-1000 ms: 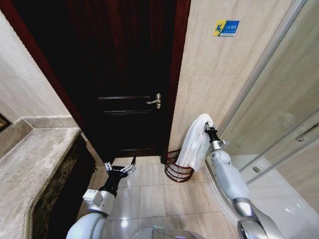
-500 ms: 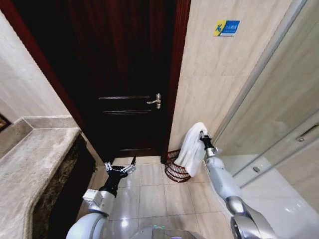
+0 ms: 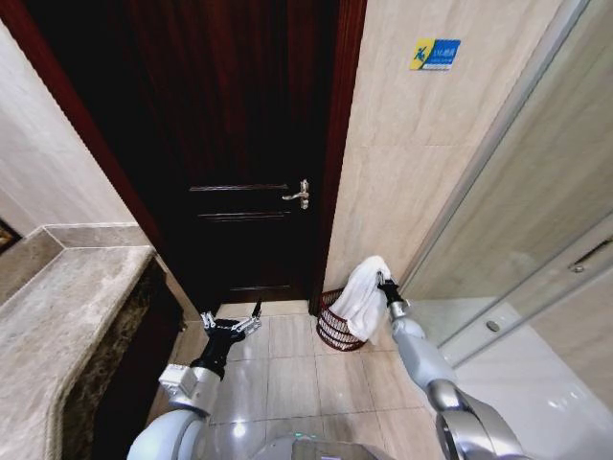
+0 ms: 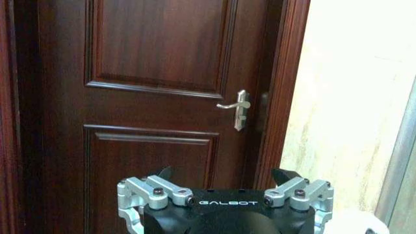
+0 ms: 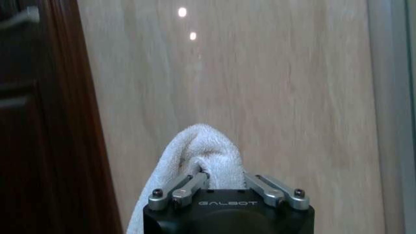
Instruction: Discard the used towel into the hamper.
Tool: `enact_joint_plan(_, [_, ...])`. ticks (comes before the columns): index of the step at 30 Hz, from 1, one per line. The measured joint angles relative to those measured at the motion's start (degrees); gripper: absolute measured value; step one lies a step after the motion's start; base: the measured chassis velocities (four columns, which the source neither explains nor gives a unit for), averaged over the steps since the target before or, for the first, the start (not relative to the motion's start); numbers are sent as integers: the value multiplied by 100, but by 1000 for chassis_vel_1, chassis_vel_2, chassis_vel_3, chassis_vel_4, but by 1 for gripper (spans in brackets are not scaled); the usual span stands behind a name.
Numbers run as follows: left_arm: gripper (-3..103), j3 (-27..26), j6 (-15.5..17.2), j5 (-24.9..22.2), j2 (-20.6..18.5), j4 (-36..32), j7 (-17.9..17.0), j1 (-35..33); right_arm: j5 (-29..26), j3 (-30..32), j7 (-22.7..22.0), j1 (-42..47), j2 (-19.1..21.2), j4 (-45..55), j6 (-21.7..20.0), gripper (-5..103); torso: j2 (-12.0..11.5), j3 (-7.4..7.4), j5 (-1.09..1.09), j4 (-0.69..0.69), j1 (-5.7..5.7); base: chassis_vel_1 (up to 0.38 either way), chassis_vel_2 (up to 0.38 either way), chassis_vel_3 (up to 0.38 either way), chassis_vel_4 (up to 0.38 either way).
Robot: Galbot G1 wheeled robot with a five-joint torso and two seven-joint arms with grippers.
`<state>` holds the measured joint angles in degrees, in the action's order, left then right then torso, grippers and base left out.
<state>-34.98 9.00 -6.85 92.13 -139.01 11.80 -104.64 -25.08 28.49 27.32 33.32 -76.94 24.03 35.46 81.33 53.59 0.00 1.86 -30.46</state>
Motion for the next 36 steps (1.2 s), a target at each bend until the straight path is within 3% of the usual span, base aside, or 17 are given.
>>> enact_joint_plan(7, [100,0,0,0,0,0,0,0,520,223,114,39,-86,-343,-98,12,0,0,0,0,0,0,0,0,0])
enact_joint_plan(36, [100,0,0,0,0,0,0,0,812,374,170,602,-83,56,79,12,0,0,0,1,0,0,0,0,0])
